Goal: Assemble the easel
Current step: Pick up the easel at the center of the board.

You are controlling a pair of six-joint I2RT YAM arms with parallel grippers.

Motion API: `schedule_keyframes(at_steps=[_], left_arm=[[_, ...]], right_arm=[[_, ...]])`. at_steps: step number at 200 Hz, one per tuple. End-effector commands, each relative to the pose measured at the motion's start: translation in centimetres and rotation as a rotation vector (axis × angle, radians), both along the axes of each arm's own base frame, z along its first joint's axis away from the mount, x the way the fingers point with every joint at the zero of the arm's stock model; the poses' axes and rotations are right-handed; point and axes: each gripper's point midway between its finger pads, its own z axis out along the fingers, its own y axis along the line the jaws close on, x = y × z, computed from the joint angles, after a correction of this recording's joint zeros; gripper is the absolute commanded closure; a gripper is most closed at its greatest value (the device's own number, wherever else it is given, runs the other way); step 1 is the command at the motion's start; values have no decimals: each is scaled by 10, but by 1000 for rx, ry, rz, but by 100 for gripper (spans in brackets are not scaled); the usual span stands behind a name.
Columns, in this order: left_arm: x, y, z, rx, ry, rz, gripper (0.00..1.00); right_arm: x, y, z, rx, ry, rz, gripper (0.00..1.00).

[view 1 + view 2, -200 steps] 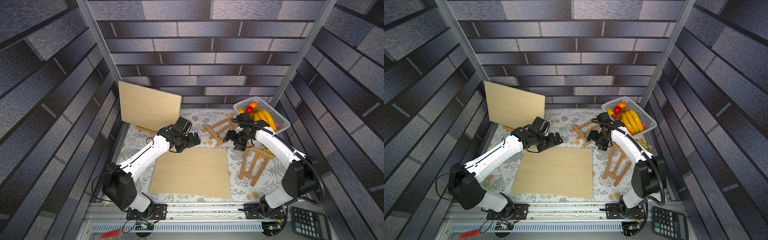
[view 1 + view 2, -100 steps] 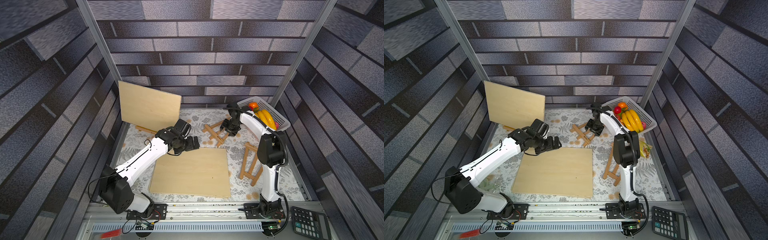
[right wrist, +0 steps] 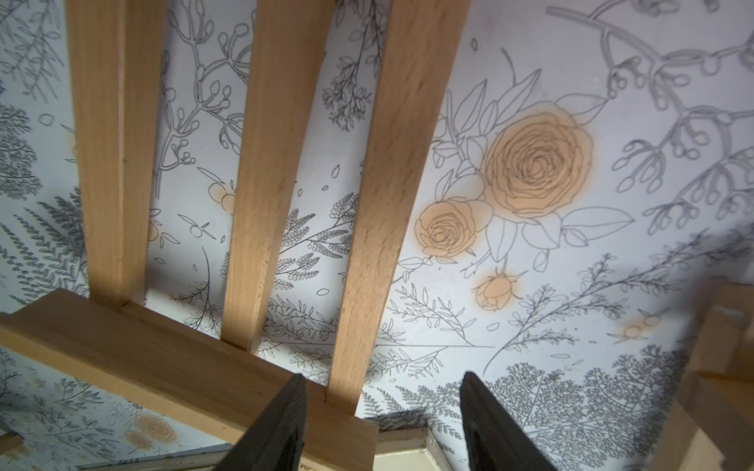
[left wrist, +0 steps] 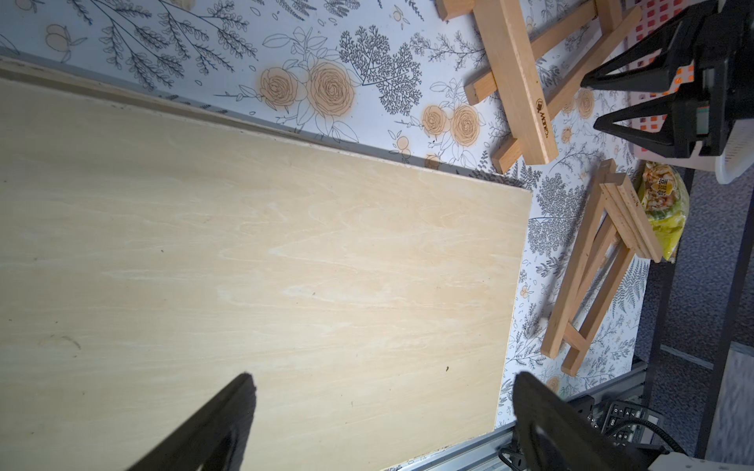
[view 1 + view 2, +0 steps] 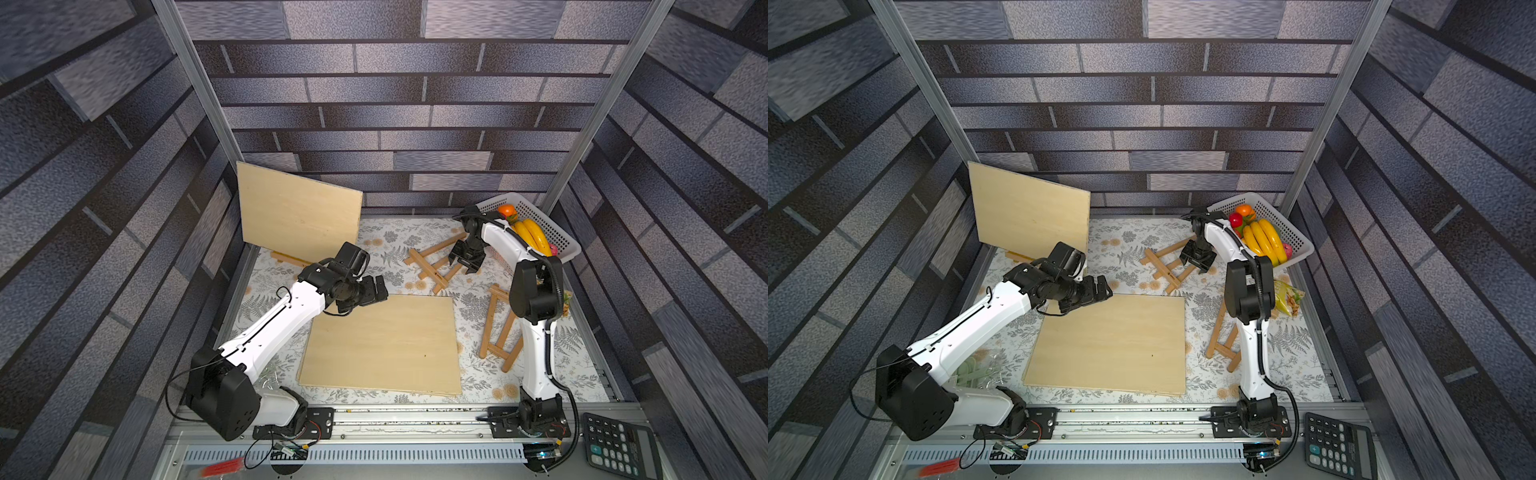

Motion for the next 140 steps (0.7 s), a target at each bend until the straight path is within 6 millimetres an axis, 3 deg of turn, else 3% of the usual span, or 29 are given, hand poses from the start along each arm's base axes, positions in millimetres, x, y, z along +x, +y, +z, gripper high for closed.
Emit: schedule_keyframes(at_steps=[1,102,121,140], left_arm=[[2,-1,-5,-4,13,4,0],[1,6,-2,14,35,18,0],[0,7,-3,12,39,23,0],[-1,8,-4,12,39,27,0]], right_arm=[[-7,-7,-11,-16,37,12,39],[11,3,-46,24,64,12,43],[10,3,-51,27,74,10,50],[9,3,-50,29,58,11,67]])
